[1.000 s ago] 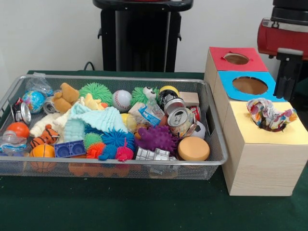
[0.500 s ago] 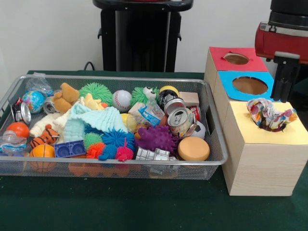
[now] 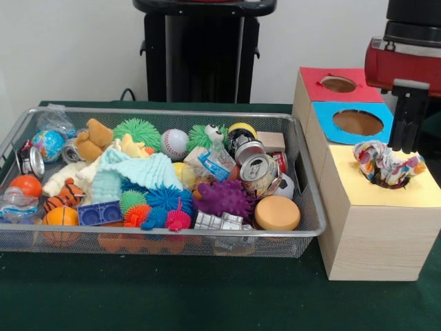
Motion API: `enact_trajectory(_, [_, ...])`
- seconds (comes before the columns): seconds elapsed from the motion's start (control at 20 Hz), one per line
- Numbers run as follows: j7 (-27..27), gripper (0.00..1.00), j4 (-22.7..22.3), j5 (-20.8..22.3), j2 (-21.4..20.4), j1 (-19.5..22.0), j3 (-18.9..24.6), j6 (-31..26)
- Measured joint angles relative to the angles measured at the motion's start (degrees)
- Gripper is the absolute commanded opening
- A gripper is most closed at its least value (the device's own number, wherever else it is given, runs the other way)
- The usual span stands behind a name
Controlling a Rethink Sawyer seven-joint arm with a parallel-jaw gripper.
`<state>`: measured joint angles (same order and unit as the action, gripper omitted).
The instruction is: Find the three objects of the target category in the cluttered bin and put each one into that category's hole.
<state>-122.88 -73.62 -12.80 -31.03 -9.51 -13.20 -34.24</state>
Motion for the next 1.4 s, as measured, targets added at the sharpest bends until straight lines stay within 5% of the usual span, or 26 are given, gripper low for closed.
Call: enact_trajectory(1.4, [0.0, 0.0, -5.1, 1.5, 2.3, 0.6, 1.6, 6.0])
